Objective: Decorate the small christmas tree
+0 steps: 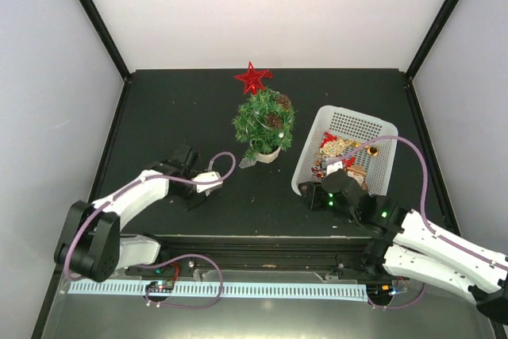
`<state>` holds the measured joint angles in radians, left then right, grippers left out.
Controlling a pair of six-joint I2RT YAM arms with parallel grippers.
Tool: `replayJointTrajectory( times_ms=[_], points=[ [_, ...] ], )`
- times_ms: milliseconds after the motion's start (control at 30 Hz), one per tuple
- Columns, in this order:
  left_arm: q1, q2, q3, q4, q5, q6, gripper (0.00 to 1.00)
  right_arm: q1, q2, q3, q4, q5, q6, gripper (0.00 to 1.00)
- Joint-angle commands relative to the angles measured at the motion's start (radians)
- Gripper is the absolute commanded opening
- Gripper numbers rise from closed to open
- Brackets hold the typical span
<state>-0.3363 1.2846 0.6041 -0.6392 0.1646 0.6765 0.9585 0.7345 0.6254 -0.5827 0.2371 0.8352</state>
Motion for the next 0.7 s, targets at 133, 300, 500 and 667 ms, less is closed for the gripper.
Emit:
replayJointTrajectory(
  times_ms=[133, 300, 500, 667],
  points=[
    [-0.003, -0.238, 0.256, -0.470, 0.297, 0.192, 0.02, 0.310, 0.190, 0.185, -0.035, 0.204, -0.121, 0.47],
    [-0.004, -0.243, 0.418, -0.809, 0.542, 0.405, 0.02, 0.402, 0.234, 0.270, 0.070, 0.161, -0.274, 0.47],
    [-0.023, -0.186, 0.464, -0.915, 0.610, 0.464, 0.02, 0.421, 0.203, 0.308, 0.184, 0.011, -0.403, 0.47],
    [-0.076, -0.207, 0.453, -0.913, 0.634, 0.433, 0.02, 0.421, 0.308, 0.413, 0.140, -0.118, -0.412, 0.47]
  ],
)
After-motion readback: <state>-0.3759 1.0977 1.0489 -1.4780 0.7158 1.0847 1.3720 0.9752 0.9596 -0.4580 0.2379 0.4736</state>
